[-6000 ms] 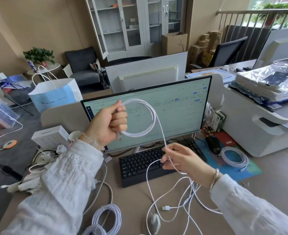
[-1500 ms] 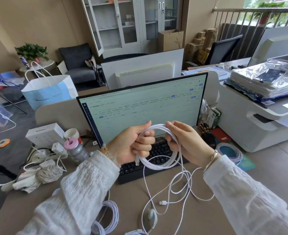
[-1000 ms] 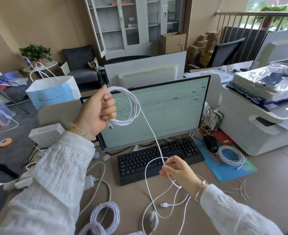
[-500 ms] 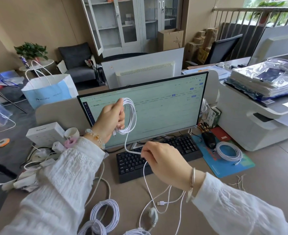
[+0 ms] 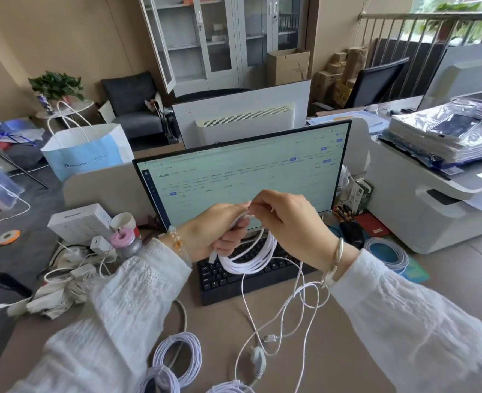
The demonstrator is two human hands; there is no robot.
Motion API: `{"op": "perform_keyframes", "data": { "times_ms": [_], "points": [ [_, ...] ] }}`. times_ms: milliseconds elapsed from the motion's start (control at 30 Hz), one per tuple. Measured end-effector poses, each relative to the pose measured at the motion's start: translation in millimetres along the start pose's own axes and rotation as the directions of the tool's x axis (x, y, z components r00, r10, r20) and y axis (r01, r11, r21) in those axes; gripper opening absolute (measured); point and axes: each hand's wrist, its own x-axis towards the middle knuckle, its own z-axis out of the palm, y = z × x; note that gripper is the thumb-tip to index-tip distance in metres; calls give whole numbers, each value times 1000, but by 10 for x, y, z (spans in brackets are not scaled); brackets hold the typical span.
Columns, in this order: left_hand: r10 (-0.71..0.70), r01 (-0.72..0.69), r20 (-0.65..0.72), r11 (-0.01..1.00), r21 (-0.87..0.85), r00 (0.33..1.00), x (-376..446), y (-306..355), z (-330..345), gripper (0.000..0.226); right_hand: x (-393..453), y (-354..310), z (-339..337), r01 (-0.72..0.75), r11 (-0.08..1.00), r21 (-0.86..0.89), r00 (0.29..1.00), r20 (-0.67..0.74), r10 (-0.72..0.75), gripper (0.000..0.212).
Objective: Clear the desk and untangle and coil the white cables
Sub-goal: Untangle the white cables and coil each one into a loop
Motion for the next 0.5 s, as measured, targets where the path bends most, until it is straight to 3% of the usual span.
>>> {"op": "perform_keyframes", "data": {
  "times_ms": [167, 267, 367, 500],
  "points": [
    [-93, 159, 244, 951, -264, 965, 27, -65, -7, 50, -20, 105, 12, -12, 998, 54, 999, -49, 15, 17],
    [-98, 225, 335, 903, -366, 937, 25, -55, -41, 45, -40, 208, -5, -134, 963, 232, 990, -17, 142, 31],
    [-89, 230, 338, 885, -404, 937, -9, 7, -122, 43, -84, 338, -9, -295, 808, 510, 954, 109, 280, 41],
    [-25, 140, 233, 860, -491, 972, -69, 134, -290, 43, -212, 549, 91, -421, 695, 583, 907, 249, 341, 46]
  ]
}}
